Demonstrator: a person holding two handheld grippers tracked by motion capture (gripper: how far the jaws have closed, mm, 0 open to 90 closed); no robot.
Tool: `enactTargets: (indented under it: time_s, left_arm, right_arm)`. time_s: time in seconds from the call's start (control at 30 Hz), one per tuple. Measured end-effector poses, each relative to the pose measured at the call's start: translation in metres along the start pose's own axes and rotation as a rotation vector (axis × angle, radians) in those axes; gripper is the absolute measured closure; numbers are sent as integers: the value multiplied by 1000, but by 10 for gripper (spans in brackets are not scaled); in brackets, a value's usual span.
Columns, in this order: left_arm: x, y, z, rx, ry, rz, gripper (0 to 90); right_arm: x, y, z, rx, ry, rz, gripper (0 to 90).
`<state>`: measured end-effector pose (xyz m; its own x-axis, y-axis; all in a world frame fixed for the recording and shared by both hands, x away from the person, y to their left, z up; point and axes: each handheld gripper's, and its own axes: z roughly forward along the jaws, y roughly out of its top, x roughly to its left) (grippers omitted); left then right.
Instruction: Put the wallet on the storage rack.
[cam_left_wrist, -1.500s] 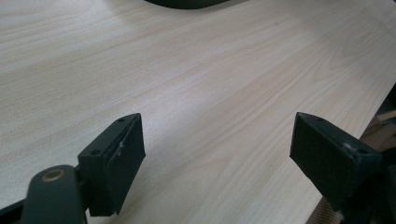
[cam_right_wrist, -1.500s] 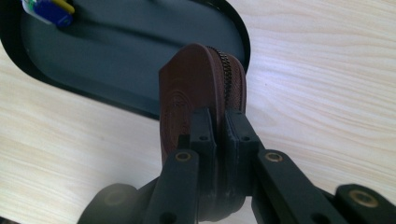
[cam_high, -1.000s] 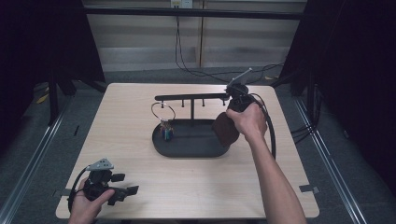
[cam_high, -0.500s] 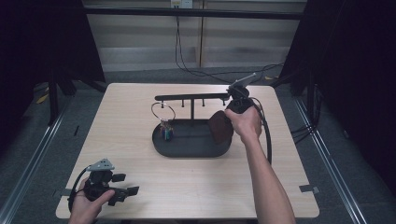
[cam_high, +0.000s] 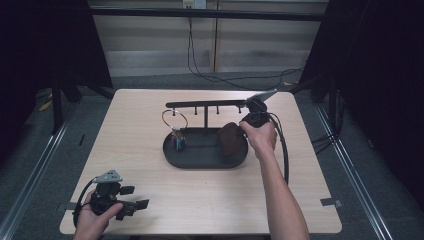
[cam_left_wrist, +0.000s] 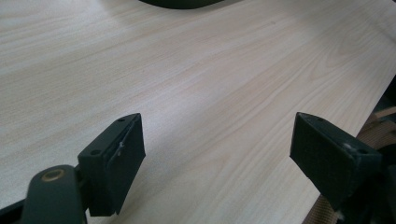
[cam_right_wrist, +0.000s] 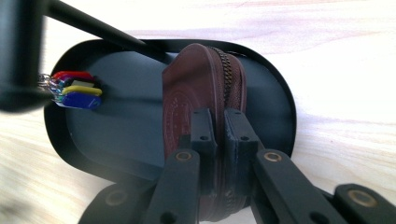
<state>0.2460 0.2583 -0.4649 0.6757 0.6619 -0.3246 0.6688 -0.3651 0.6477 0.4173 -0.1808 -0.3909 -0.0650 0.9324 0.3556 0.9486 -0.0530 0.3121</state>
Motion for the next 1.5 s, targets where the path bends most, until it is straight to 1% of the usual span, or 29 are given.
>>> enactTargets:
  time_s: [0.07, 0.1, 0.17, 0.23, 0.27, 0.3, 0.37, 0.43, 0.5, 0.53, 0.6, 0.67, 0.73, 0.77, 0.8, 0.83, 0.9, 0.97, 1.07, 1.13, 1.2, 1.27, 1.37, 1.43, 1.5]
  left_arm:
    - [0, 0, 0, -2, 3, 1, 178]
    - [0, 0, 0, -3, 2, -1, 179]
    - [1, 0, 0, -3, 1, 0, 179]
    - [1, 0, -1, -3, 1, 0, 179]
    - [1, 0, -1, -4, -1, -4, 179]
    - [1, 0, 0, -4, -1, -8, 179]
    - [1, 0, 0, -3, -3, -7, 179]
    - [2, 0, 0, -3, 2, -8, 178]
    - [2, 0, 1, -2, 0, -9, 178]
    - [2, 0, 0, -3, 1, -5, 179]
    - [1, 0, 0, -4, -1, -4, 178]
    - [1, 0, 0, -2, 0, -5, 179]
    - [1, 0, 1, 2, -1, -2, 178]
    - [1, 0, 1, 3, -2, 0, 179]
    - [1, 0, 0, 4, -5, 5, 179]
    - [0, 0, 0, 1, -5, 7, 179]
    - [0, 0, 0, 0, -3, 9, 178]
    - [1, 0, 0, -1, -1, 3, 179]
    - [1, 0, 0, -3, -1, 2, 178]
    - [2, 0, -1, -3, -2, 2, 179]
    - [1, 0, 0, -3, -2, -2, 179]
    - [2, 0, 1, 2, 1, -3, 178]
    - [1, -1, 0, 0, -2, -6, 178]
    - [2, 0, -1, -3, -1, -4, 178]
    - [3, -1, -1, -2, 0, -7, 179]
  right_arm:
    - [-2, -1, 3, -15, 16, 9, 839]
    - [-3, -1, 4, -10, 23, 15, 839]
    - [-5, -2, 8, -19, 27, 23, 839]
    - [-8, -4, 13, -15, 37, 18, 838]
    - [-8, -5, 15, -29, 39, 20, 837]
    - [-9, -6, 18, -31, 41, 20, 836]
    - [-12, -8, 22, -41, 66, 22, 834]
    - [-14, -10, 25, -55, 68, 20, 831]
    - [-15, -10, 26, -53, 69, 15, 827]
    - [-15, -11, 27, -64, 65, 16, 822]
    - [-16, -13, 28, -68, 50, 9, 812]
    - [-19, -16, 31, -66, 52, 17, 798]
    - [-20, -18, 32, -78, 46, 20, 781]
    - [-21, -19, 32, -77, 42, 17, 763]
    - [-21, -19, 32, -75, 19, 7, 730]
    - [-20, -19, 31, -77, 6, -3, 698]
    - [-20, -19, 29, -88, 3, -15, 612]
    - [-21, -19, 25, -104, 0, -25, 585]
    - [-23, -20, 19, -127, 19, -34, 530]
    - [-25, -21, 15, -134, 26, -42, 466]
    - [-25, -23, 9, -156, 39, -56, 444]
    - [-25, -26, 3, -163, 60, -68, 393]
    - [-24, -29, -2, -163, 72, -75, 315]
    - [-23, -31, -6, -175, 101, -75, 258]
    - [-22, -33, -8, -173, 94, -89, 257]
